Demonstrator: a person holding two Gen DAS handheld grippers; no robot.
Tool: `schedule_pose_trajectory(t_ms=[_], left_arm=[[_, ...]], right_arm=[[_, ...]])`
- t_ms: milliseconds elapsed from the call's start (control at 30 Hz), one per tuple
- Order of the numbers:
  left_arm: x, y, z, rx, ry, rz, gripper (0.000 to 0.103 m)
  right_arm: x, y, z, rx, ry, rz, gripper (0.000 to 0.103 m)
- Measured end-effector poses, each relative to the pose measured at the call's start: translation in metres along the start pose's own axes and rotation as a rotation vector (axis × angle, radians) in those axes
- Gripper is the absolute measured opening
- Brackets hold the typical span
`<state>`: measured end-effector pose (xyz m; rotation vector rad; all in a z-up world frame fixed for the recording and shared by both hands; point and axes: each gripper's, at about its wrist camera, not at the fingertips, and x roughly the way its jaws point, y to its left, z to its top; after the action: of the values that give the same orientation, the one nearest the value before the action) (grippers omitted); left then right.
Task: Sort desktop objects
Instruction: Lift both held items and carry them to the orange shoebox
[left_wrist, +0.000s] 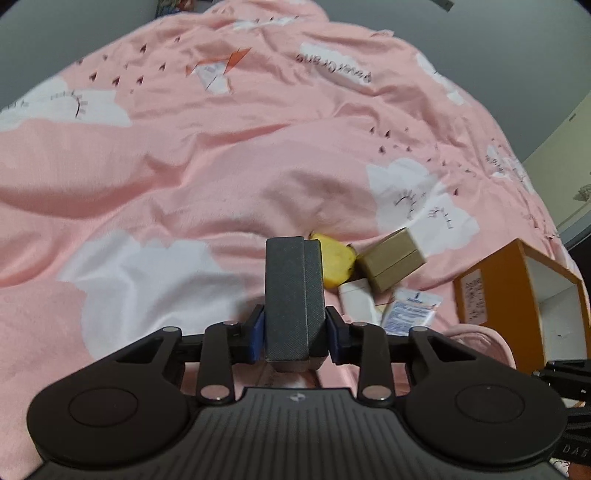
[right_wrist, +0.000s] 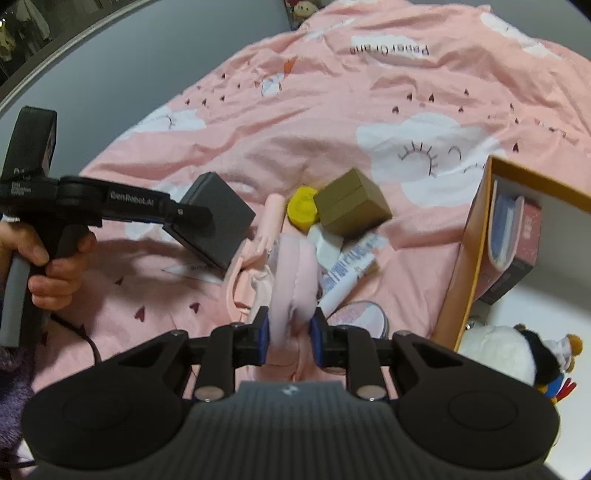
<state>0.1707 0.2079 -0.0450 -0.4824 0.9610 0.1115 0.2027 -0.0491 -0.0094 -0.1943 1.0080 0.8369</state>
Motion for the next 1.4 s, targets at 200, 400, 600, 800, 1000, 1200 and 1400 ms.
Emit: schedule_pose_trajectory(t_ms=[200,400,600,800,1000,1200,1400], left_arm=[[-0.037,-0.034,0.005,0.049,-0.063,-0.017,0.037],[-0.077,-0.086,0.015,0.103,-0.144,-0.165,0.037],[-0.087,-0.151,0.025,0.18,-0.176,-0.315,0.037],[-0.06,-0.219,0.023,0.265,-0.135,-0.393,0.037],[-0.008,-0.267,0.014,0.326,-0.049,-0.351,0.037],[0.035,-0.292,0.008,0.378,0.002,-0.244,0.037],[0.054,-0.316,-0.003,0.455,0.001,-0.142,0.037]], right_arm=[[-0.044,-0.008,0.008,0.039,-0.123,0.02,0.022],[-0.11,-0.028,0.011,0.092,-0.304,-0.015,0.021],[-0.165,-0.061,0.002,0.165,-0.453,-0.128,0.021],[-0.188,-0.105,-0.015,0.261,-0.505,-0.238,0.021],[-0.174,-0.152,-0.034,0.361,-0.477,-0.315,0.021],[-0.145,-0.182,-0.041,0.4,-0.459,-0.312,0.021],[-0.12,-0.194,-0.041,0.364,-0.456,-0.372,0.02]])
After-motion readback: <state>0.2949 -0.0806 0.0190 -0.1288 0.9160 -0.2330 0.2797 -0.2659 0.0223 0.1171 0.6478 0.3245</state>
